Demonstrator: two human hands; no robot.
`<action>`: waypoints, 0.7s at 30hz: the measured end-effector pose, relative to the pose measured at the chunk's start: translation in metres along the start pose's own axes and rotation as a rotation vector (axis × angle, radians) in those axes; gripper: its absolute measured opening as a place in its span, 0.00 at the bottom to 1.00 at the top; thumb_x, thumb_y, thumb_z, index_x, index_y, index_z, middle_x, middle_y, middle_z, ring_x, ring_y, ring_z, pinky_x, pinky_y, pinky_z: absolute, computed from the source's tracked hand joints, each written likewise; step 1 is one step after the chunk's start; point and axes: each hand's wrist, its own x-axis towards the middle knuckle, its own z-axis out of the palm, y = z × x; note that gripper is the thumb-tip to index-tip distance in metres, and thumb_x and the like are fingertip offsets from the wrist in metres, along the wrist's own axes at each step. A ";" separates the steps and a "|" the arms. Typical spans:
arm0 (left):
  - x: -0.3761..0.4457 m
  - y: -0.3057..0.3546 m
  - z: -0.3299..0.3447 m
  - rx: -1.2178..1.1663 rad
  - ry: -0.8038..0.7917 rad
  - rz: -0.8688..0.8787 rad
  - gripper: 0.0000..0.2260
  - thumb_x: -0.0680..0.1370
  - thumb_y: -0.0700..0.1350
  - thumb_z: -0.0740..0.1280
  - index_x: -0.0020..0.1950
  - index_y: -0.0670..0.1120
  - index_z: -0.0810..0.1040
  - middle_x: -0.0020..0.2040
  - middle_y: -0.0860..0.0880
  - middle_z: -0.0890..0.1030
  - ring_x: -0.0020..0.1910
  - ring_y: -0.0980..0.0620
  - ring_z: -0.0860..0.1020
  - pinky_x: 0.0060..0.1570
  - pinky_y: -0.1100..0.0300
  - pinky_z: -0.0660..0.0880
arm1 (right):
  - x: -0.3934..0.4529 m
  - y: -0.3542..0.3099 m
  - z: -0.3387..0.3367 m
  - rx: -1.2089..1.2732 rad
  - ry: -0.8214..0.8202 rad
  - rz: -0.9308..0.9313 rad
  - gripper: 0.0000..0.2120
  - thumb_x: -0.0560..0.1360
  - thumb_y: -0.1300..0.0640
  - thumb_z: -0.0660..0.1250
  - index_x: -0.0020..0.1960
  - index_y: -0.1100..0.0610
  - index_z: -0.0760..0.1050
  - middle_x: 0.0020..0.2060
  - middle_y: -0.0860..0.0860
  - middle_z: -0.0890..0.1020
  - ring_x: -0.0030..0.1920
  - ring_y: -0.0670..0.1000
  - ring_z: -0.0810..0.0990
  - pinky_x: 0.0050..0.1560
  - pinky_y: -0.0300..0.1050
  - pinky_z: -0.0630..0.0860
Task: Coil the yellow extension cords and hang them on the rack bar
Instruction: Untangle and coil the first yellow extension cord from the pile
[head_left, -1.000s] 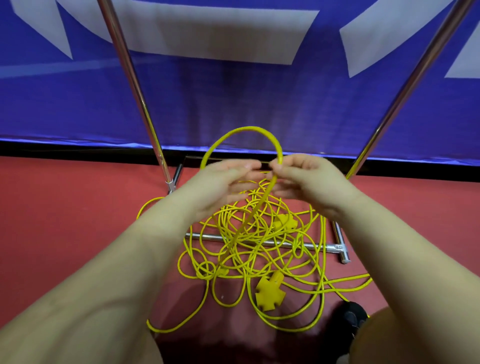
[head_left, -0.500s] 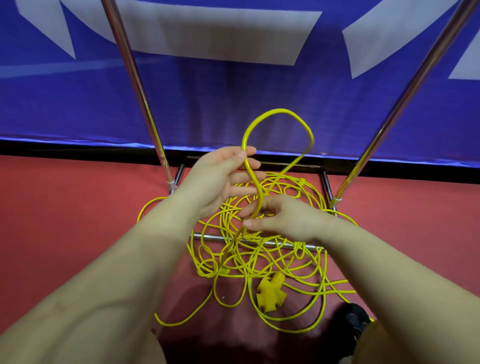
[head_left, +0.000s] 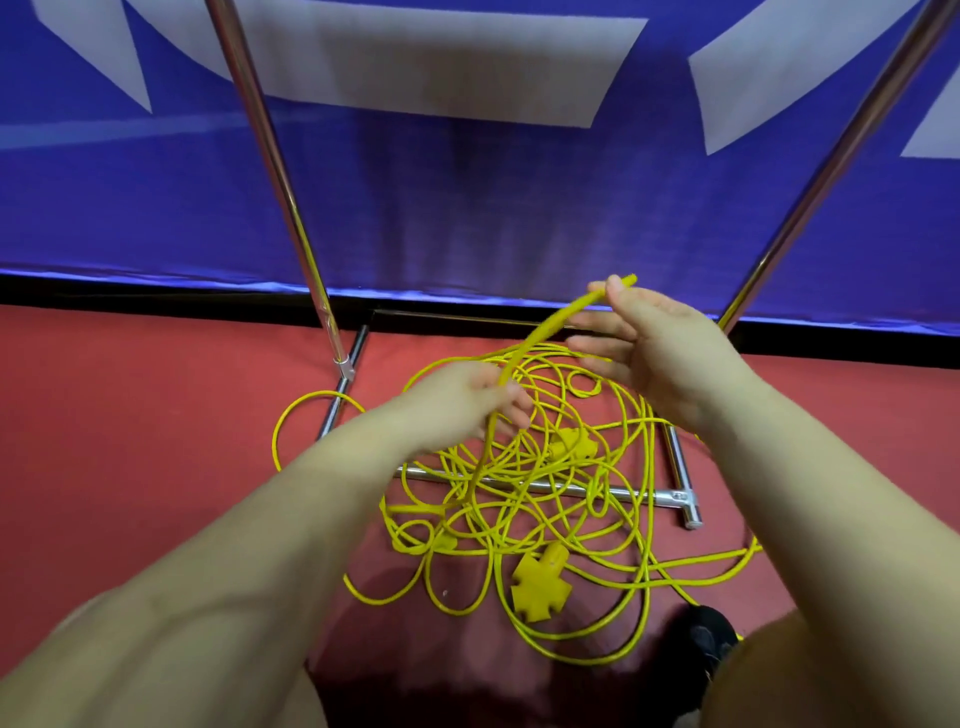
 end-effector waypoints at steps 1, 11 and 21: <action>0.000 0.003 -0.002 -0.088 0.042 0.010 0.10 0.82 0.43 0.54 0.46 0.46 0.73 0.41 0.50 0.80 0.36 0.59 0.80 0.37 0.69 0.73 | 0.000 0.004 0.001 -0.083 -0.023 0.013 0.08 0.78 0.49 0.61 0.51 0.52 0.74 0.44 0.51 0.84 0.38 0.46 0.83 0.40 0.40 0.79; 0.000 0.020 -0.023 -0.768 0.160 0.104 0.11 0.81 0.47 0.56 0.51 0.45 0.76 0.44 0.47 0.83 0.43 0.50 0.83 0.43 0.57 0.81 | -0.006 0.039 0.024 -0.721 -0.402 0.016 0.07 0.78 0.58 0.63 0.43 0.59 0.77 0.37 0.51 0.81 0.36 0.48 0.76 0.42 0.44 0.73; -0.002 0.004 -0.003 0.039 -0.031 0.048 0.09 0.81 0.40 0.58 0.46 0.51 0.75 0.44 0.54 0.80 0.44 0.59 0.76 0.48 0.62 0.74 | 0.002 0.006 0.001 0.026 -0.023 -0.006 0.07 0.79 0.56 0.60 0.45 0.54 0.75 0.39 0.49 0.83 0.36 0.46 0.84 0.35 0.36 0.79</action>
